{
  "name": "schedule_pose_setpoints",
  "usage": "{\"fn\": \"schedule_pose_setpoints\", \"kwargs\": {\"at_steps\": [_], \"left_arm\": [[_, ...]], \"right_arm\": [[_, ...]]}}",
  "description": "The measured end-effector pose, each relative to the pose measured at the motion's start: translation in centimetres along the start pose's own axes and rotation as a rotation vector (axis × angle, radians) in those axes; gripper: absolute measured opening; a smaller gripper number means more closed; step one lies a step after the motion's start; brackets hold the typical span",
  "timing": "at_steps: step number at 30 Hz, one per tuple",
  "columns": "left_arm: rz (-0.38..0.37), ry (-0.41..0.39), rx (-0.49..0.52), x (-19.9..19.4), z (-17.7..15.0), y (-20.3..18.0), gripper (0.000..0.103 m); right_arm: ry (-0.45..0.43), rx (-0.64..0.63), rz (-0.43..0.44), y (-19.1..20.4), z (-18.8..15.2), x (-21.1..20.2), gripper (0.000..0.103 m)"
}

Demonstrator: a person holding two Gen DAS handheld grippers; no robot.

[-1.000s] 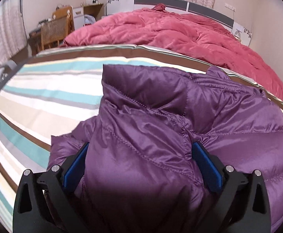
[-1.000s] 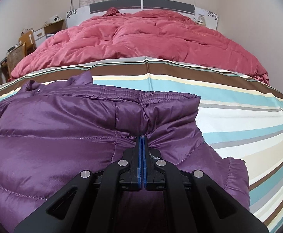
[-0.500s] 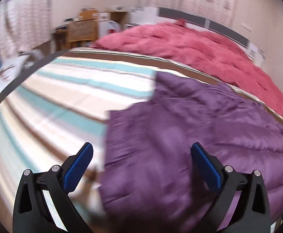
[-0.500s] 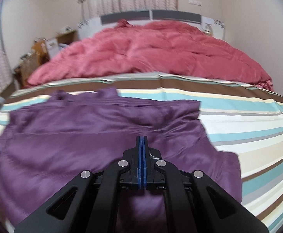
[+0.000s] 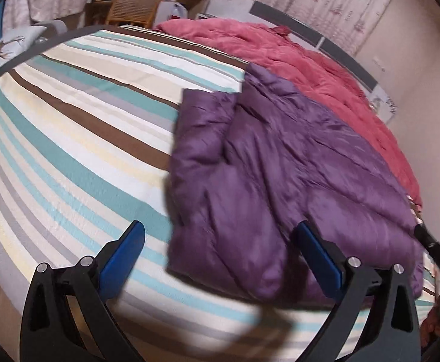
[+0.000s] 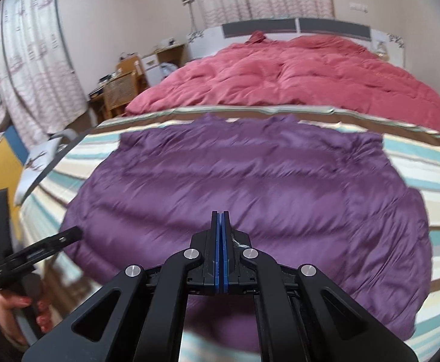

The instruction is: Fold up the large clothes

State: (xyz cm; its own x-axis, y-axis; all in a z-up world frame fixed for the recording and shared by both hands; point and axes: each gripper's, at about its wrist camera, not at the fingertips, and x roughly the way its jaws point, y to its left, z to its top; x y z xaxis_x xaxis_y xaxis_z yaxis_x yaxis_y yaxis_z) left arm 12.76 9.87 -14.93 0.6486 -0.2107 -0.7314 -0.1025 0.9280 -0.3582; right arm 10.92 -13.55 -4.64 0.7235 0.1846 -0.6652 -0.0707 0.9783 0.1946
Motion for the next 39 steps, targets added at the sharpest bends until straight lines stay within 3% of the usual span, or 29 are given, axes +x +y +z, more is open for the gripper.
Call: {"fn": "schedule_pose_setpoints", "kwargs": {"at_steps": [2, 5, 10, 15, 18, 22, 25, 31, 39], "left_arm": [[-0.047, 0.006, -0.019, -0.5, -0.6, -0.4, 0.089], [-0.067, -0.005, -0.039, -0.8, -1.5, -0.8, 0.089], [-0.166, -0.024, -0.155, -0.7, -1.7, -0.3, 0.084], [-0.225, -0.054, -0.236, 0.5, -1.5, -0.1, 0.074], [-0.252, -0.06, -0.272, 1.8, -1.1, -0.3, 0.059], [-0.277, -0.072, -0.316, 2.5, -0.6, -0.7, 0.026], [-0.237, -0.165, -0.179, 0.5, -0.2, -3.4, 0.019], [-0.222, -0.278, 0.002, -2.3, 0.3, -7.2, 0.017], [-0.199, -0.399, 0.285, -6.6, 0.1, -12.4, 0.017]], "right_arm": [[0.014, -0.007, 0.013, 0.5, -0.6, 0.1, 0.001], [0.058, -0.008, -0.001, 0.7, -1.2, 1.5, 0.001], [0.136, 0.033, 0.013, -0.4, -2.1, 4.6, 0.001], [0.157, -0.016, -0.033, 0.5, -2.3, 5.1, 0.001], [0.152, -0.014, -0.042, 0.6, -2.7, 5.1, 0.001], [0.15, -0.008, -0.035, 0.4, -2.8, 5.3, 0.001], [0.149, 0.053, 0.0, -0.4, -3.0, 5.3, 0.001], [0.115, 0.059, -0.015, -0.3, -3.6, 4.9, 0.001], [0.094, 0.155, 0.038, -1.5, -4.0, 4.3, 0.001]]}}
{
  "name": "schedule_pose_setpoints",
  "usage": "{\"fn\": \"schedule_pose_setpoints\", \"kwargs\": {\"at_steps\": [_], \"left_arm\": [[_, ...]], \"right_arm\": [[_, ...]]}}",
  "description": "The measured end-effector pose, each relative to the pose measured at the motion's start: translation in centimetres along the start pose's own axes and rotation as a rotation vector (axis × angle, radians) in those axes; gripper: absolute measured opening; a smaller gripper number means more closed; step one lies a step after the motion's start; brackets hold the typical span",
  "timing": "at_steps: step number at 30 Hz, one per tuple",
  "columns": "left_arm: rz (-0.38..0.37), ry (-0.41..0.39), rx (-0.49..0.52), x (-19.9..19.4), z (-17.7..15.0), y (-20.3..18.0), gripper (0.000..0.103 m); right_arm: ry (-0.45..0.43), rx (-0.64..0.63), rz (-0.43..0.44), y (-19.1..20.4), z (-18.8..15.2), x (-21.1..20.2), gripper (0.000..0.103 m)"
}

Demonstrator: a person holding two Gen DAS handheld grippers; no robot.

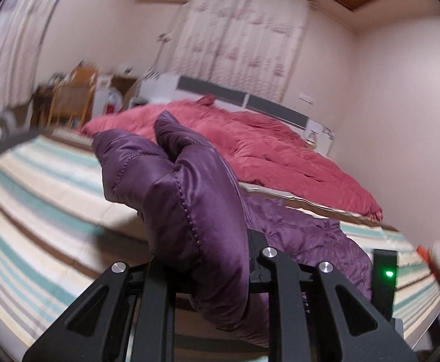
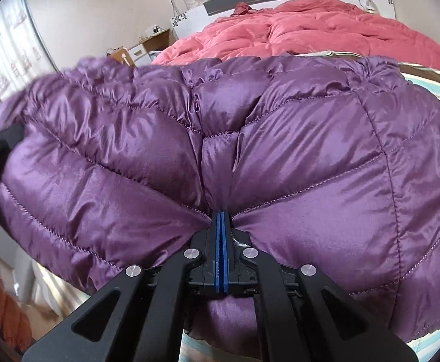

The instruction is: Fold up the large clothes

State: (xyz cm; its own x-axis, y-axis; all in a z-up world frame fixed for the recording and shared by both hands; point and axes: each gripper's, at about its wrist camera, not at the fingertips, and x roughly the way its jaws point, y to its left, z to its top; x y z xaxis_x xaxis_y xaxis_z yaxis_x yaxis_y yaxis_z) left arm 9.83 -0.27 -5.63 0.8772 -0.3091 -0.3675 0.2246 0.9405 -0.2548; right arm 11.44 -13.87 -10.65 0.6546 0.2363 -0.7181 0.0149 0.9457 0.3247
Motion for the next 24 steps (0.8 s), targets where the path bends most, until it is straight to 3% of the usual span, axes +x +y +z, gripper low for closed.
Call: {"fn": "schedule_pose_setpoints", "kwargs": {"at_steps": [4, 7, 13, 16, 24], "left_arm": [[-0.01, -0.017, 0.131, -0.5, 1.3, -3.0, 0.017], [-0.012, -0.013, 0.179, -0.9, 2.1, -4.2, 0.017], [-0.028, -0.003, 0.232, -0.9, 2.9, -6.0, 0.017], [-0.052, -0.001, 0.251, -0.8, 3.0, -7.2, 0.017], [-0.1, 0.017, 0.335, -0.5, 2.6, -11.4, 0.018]], "right_arm": [[-0.004, 0.029, 0.023, -0.3, 0.3, -0.6, 0.001], [-0.055, 0.113, 0.061, -1.8, 0.3, -2.7, 0.001], [-0.159, 0.102, -0.097, -4.8, 0.3, -7.4, 0.001], [-0.183, 0.157, -0.162, -7.3, -0.2, -9.2, 0.001], [-0.229, 0.284, -0.199, -12.7, -1.3, -12.4, 0.001]]}}
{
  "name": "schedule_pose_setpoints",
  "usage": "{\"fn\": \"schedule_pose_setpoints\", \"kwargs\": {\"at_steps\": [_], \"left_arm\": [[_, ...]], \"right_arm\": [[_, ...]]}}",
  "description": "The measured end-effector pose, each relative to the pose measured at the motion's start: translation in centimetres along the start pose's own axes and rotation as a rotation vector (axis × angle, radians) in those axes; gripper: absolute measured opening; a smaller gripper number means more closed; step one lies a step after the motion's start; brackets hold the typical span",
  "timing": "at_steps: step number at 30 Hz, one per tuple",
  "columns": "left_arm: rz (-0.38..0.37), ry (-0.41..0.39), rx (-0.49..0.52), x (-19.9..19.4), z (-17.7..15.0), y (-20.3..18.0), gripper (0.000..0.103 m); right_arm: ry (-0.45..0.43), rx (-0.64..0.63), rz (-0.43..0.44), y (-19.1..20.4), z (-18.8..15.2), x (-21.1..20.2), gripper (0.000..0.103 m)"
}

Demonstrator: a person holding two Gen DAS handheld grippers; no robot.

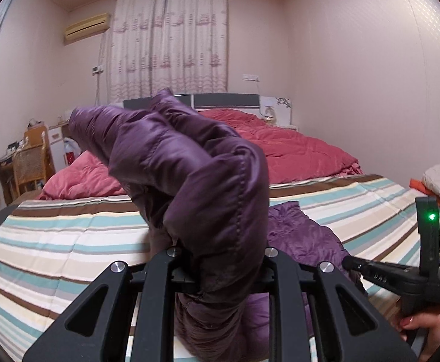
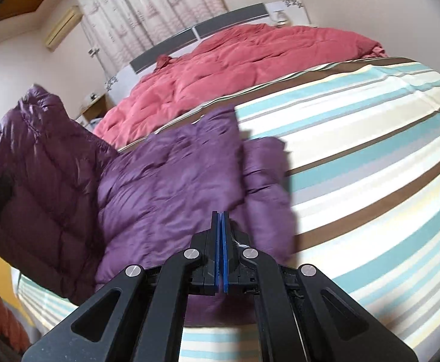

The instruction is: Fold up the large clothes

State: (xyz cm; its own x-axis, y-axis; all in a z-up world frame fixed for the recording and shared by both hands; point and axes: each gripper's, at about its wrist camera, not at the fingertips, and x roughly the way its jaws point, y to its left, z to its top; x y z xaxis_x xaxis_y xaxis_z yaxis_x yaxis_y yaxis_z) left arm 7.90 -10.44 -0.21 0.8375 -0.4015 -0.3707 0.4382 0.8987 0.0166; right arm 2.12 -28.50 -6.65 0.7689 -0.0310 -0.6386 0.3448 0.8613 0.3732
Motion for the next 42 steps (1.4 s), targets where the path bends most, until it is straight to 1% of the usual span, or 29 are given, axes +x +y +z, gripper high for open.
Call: {"fn": "schedule_pose_setpoints", "kwargs": {"at_steps": [4, 6, 13, 16, 23, 27, 32, 36, 39, 42], "left_arm": [[-0.027, 0.022, 0.029, 0.8, 0.3, -1.9, 0.018], [-0.045, 0.034, 0.047, 1.2, 0.2, -3.0, 0.018], [-0.092, 0.09, 0.145, 3.4, -0.2, -7.2, 0.018], [-0.11, 0.121, 0.196, 4.1, -0.8, -9.3, 0.018], [-0.14, 0.178, 0.268, 4.6, -2.3, -12.7, 0.018], [-0.144, 0.219, 0.35, 5.1, -3.9, -15.0, 0.018], [-0.144, 0.235, 0.407, 5.2, -5.1, -16.3, 0.019], [-0.157, 0.241, 0.418, 5.1, -5.3, -16.4, 0.02], [-0.161, 0.239, 0.421, 5.1, -5.2, -16.5, 0.023], [-0.187, 0.238, 0.401, 4.7, -4.8, -16.4, 0.028]], "right_arm": [[-0.012, 0.02, -0.017, -1.6, 0.2, -0.7, 0.001], [-0.013, 0.035, -0.02, -2.0, 0.6, -0.1, 0.001], [-0.034, 0.09, -0.032, -4.4, 1.2, -0.6, 0.001], [-0.043, 0.112, -0.041, -5.4, 1.4, -1.0, 0.001], [-0.051, 0.175, -0.08, -8.0, 1.5, -1.4, 0.001], [-0.05, 0.194, -0.088, -8.9, 1.4, -1.5, 0.001], [-0.052, 0.208, -0.084, -9.3, 1.4, -1.5, 0.001], [-0.055, 0.221, -0.082, -9.6, 1.3, -1.6, 0.001], [-0.054, 0.22, -0.078, -9.5, 1.1, -1.6, 0.001], [-0.053, 0.211, -0.072, -9.3, 1.2, -1.6, 0.001]]}}
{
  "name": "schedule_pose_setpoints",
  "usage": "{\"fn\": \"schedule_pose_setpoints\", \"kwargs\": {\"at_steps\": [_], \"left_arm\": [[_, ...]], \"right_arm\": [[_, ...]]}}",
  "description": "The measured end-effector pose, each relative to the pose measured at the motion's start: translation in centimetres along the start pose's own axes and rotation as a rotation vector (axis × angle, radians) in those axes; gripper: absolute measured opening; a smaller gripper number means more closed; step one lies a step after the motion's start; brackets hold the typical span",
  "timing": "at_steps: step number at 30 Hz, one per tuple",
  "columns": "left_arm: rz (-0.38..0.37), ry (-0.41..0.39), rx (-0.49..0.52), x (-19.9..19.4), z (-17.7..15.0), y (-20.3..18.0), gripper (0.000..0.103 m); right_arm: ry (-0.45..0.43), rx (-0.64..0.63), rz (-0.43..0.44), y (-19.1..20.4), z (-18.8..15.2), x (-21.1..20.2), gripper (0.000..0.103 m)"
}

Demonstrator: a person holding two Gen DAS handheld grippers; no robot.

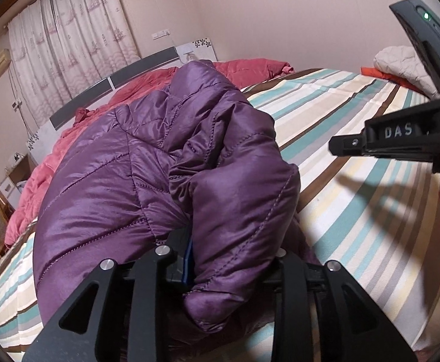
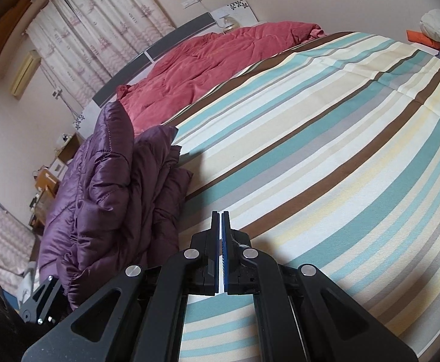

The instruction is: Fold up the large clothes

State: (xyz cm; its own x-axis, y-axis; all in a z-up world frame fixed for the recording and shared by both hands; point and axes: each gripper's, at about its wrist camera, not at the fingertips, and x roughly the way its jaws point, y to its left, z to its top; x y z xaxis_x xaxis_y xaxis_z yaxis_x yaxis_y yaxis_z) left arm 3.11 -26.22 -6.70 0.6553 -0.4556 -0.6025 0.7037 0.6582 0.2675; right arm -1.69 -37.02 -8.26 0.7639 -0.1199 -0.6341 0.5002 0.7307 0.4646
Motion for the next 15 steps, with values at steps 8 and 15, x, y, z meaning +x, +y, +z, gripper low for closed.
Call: {"fn": "schedule_pose_setpoints", "kwargs": {"at_steps": [8, 15], "left_arm": [[-0.157, -0.124, -0.029, -4.2, 0.2, -0.7, 0.071], [-0.19, -0.223, -0.16, -8.5, 0.4, 2.8, 0.071]], "right_arm": [[-0.008, -0.013, -0.003, 0.2, 0.3, -0.4, 0.001], [-0.009, -0.035, -0.021, 0.5, 0.4, -0.8, 0.001]]}}
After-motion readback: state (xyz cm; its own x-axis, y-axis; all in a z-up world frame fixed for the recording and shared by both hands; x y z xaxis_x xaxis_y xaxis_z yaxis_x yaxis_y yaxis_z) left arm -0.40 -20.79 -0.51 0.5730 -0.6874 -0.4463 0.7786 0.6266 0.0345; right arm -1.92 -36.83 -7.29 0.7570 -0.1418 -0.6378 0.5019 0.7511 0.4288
